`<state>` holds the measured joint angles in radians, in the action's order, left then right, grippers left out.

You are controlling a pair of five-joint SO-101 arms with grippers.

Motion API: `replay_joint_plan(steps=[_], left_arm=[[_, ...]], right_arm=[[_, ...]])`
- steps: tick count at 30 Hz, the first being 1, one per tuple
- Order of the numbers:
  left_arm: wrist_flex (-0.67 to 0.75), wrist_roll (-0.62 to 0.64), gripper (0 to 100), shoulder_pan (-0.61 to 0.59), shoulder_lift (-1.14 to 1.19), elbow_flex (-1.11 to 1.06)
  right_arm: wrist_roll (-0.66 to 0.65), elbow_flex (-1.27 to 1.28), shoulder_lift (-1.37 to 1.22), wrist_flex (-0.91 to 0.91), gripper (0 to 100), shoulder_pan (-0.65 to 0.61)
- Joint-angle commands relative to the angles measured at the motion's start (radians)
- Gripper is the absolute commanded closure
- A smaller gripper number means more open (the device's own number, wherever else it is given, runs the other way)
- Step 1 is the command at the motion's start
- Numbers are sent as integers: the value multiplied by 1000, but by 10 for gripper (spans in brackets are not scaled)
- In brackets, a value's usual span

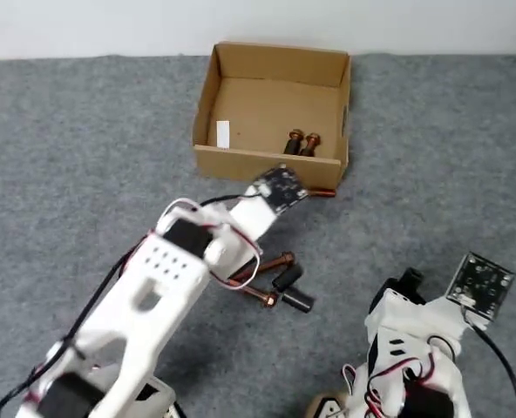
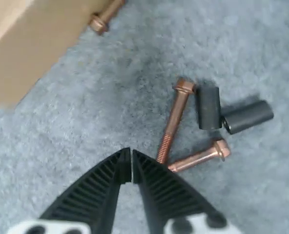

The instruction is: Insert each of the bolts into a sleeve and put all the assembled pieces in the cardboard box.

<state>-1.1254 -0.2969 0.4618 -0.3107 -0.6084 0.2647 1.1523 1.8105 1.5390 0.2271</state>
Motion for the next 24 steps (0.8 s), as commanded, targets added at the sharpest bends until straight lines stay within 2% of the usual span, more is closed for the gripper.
replay_joint_plan(steps=[1, 11, 16, 24], left_arm=[[-66, -32, 884, 5, 124, 157], [-261, -35, 855, 9, 549, 558], [-338, -52, 855, 57, 698, 699], [-342, -55, 855, 92, 793, 802]], right_arm=[[-14, -8, 2, -33, 991, 12], [-14, -8, 2, -36, 991, 8], [-14, -6, 2, -36, 991, 8], [-14, -6, 4, -36, 991, 8]])
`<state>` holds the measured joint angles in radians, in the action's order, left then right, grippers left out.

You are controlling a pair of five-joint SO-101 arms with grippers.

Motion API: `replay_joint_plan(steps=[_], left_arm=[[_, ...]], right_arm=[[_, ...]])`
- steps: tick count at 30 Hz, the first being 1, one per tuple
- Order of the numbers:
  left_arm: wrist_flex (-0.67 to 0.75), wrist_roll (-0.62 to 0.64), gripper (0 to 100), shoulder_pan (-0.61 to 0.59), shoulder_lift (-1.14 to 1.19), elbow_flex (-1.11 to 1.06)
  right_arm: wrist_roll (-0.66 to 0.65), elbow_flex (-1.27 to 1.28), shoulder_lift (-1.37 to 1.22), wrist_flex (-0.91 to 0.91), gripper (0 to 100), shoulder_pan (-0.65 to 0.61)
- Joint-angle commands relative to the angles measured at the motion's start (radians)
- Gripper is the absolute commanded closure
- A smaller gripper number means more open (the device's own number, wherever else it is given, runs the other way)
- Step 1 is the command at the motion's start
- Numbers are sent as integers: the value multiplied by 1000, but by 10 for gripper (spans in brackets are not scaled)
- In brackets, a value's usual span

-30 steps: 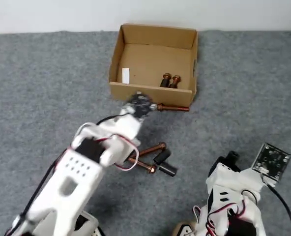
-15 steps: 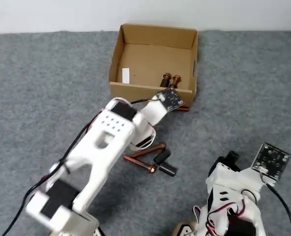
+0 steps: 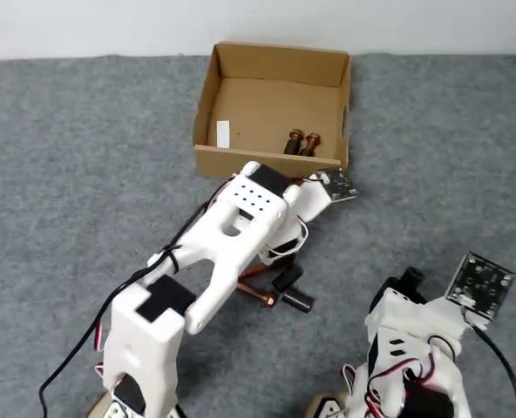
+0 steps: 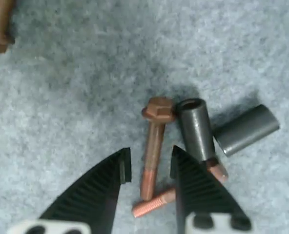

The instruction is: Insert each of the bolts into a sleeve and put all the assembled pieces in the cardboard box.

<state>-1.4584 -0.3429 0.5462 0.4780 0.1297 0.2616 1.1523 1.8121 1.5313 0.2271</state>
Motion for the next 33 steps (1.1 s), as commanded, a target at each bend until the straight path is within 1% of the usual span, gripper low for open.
replay_joint_plan(steps=[1, 12, 14, 17, 21, 24, 27, 30, 33], left_arm=[[-9, -9, 855, 5, 18, 74], [-9, -5, 860, 3, 209, 189], [-9, -5, 895, 3, 235, 213], [-18, -5, 994, 9, 258, 232], [-77, -3, 994, 14, 261, 234], [-112, 35, 994, 14, 256, 236], [-138, 75, 995, 9, 184, 229], [-150, 124, 995, 9, 51, 228], [-158, 133, 995, 12, -91, 205]], right_arm=[[-11, -6, 2, -28, 991, 8], [-11, -3, 2, -28, 991, 8], [-11, -3, 2, -28, 991, 8], [-11, -3, 2, -28, 991, 8], [-11, -3, 2, -28, 991, 10], [-11, -3, 2, -28, 991, 10], [-11, -3, 2, -28, 991, 10], [-11, -3, 2, -28, 991, 8], [-11, -3, 2, -28, 991, 5]])
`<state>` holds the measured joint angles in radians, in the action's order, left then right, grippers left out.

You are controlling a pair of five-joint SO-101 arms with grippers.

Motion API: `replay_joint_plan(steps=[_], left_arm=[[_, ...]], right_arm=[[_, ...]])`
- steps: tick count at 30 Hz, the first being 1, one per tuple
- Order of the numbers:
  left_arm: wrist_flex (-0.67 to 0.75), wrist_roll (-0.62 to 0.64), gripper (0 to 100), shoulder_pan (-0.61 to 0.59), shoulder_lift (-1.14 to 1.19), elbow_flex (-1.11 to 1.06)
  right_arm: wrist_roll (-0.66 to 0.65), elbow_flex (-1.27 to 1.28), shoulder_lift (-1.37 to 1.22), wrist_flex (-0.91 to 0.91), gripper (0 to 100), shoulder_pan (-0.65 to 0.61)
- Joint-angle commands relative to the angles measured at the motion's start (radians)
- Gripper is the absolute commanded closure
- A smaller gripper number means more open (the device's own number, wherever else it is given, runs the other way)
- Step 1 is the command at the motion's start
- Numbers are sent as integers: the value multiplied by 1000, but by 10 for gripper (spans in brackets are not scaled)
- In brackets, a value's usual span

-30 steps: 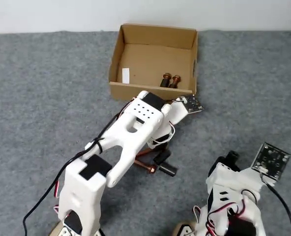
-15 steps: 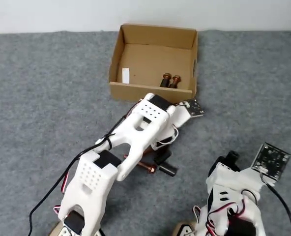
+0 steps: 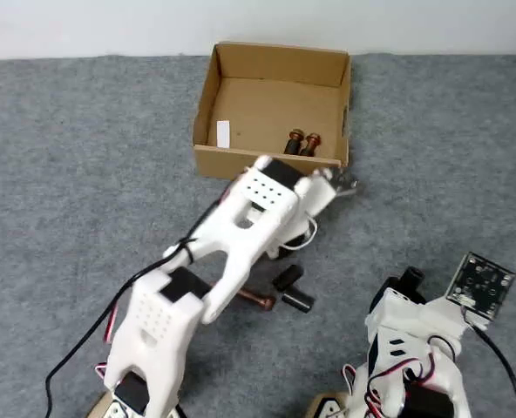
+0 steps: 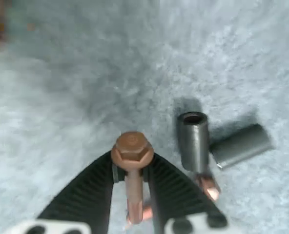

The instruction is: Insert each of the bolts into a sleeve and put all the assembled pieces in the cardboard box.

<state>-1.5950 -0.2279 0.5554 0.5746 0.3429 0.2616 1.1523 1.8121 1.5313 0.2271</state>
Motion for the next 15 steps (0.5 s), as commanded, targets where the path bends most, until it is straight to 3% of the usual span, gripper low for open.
replay_joint_plan(steps=[1, 8, 15], left_arm=[[-21, 18, 995, 0, -233, -27], [-21, 23, 994, -34, -554, -311], [-17, 184, 994, -112, -907, -572]], right_arm=[[-11, -3, 2, -28, 991, 5], [-12, -5, 2, -28, 991, -77], [-12, -9, 2, -28, 991, -150]])
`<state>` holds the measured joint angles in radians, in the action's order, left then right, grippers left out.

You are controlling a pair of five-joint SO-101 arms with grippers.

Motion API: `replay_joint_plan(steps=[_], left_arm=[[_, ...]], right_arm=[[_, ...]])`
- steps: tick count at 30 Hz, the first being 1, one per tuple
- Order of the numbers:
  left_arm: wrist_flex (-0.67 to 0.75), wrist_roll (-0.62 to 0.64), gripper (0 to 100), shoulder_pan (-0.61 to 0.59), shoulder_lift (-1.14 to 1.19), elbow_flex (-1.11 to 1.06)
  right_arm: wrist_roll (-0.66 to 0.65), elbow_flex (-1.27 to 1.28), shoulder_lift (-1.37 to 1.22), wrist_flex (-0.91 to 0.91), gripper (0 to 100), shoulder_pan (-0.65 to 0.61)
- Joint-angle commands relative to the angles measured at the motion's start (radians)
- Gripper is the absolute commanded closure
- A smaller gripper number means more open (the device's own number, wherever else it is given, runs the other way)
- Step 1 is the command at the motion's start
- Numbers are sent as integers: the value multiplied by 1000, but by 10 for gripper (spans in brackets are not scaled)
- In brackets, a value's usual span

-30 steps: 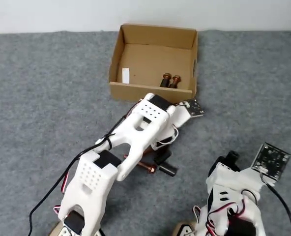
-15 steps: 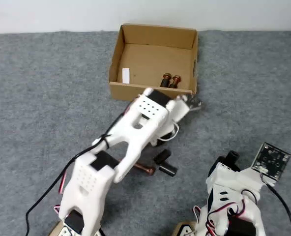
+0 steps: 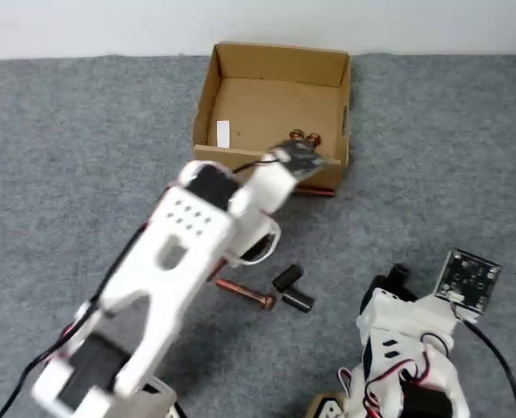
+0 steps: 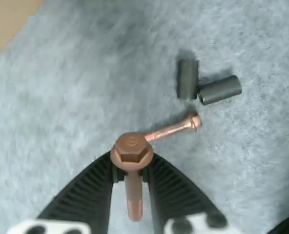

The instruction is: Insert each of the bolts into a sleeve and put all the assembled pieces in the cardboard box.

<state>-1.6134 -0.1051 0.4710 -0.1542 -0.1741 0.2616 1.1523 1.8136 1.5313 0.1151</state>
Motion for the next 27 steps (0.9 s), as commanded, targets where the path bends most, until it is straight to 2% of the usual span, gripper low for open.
replay_joint_plan(steps=[1, 5, 11, 20, 23, 27], left_arm=[[3, 87, 994, -37, -229, -84], [23, 137, 994, -44, -402, -194], [193, 146, 995, -46, -644, -433], [394, 422, 995, -46, -1034, -670], [474, 453, 995, -46, -1178, -745], [577, 451, 995, -43, -1372, -851]], right_arm=[[-12, -9, 1, -28, 991, -59], [-11, -12, 1, -30, 991, -154], [-11, -20, -1, -31, 991, -259], [-12, -20, -5, -58, 991, -506], [-18, -18, -5, -108, 991, -590], [-118, 2, -7, -186, 990, -691]])
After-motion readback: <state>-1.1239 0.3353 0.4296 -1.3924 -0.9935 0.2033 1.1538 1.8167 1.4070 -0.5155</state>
